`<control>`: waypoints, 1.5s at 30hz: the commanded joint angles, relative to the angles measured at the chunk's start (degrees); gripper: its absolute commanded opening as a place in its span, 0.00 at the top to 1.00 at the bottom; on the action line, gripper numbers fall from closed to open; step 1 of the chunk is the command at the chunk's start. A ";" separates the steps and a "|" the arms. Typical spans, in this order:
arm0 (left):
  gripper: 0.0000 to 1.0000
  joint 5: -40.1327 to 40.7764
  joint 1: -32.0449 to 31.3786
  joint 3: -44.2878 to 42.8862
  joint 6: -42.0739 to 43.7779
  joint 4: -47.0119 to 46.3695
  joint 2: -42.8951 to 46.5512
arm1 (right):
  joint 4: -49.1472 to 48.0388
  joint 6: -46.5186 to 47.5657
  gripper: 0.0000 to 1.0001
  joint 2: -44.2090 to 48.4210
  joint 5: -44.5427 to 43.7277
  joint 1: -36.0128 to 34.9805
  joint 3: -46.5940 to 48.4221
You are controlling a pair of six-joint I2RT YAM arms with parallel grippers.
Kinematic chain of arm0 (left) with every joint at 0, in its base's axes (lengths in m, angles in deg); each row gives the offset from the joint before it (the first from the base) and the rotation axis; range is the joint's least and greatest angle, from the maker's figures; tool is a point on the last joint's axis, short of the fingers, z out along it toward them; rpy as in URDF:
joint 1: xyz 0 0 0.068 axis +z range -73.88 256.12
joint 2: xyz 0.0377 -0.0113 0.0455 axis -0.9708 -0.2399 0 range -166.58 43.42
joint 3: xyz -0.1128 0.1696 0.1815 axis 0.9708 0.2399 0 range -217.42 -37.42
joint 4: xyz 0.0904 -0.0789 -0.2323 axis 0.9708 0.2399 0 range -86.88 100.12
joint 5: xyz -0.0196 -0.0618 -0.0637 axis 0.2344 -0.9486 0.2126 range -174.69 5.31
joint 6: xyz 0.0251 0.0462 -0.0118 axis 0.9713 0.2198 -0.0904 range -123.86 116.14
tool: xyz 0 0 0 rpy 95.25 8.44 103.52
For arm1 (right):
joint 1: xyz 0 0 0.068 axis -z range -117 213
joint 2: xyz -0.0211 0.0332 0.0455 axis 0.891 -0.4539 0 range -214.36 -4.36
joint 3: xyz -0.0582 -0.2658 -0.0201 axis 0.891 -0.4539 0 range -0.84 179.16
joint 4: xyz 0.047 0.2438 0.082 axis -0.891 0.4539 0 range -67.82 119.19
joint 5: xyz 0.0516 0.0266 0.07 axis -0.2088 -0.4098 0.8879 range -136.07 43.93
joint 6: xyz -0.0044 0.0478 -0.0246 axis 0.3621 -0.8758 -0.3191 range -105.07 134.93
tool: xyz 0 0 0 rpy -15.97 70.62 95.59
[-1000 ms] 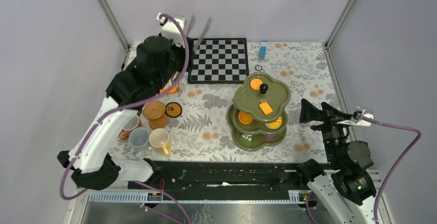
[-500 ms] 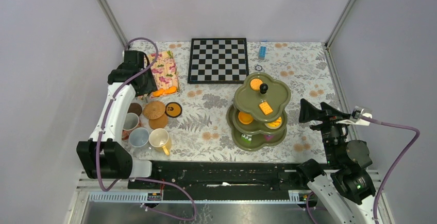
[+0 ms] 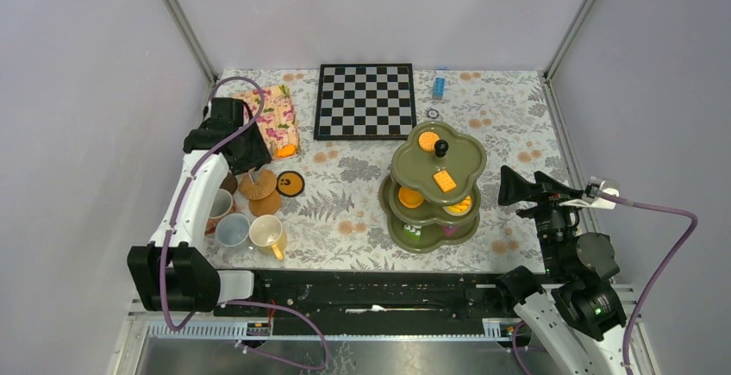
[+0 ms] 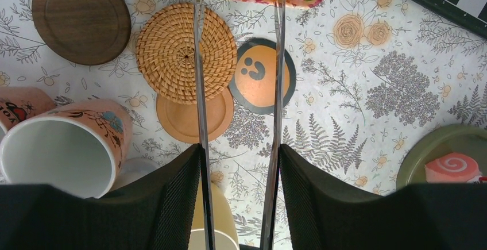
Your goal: Serve the afternoon tea
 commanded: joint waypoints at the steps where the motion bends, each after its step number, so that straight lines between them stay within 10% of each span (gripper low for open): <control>1: 0.46 0.97 0.10 -0.51 0.39 -5.05 -0.58 | -1.59 -0.31 0.02 -0.45 0.20 -0.26 0.02; 45: 0.43 4.24 0.11 0.50 6.98 -11.25 -12.22 | -1.57 -0.85 0.02 -0.69 0.87 -0.26 0.10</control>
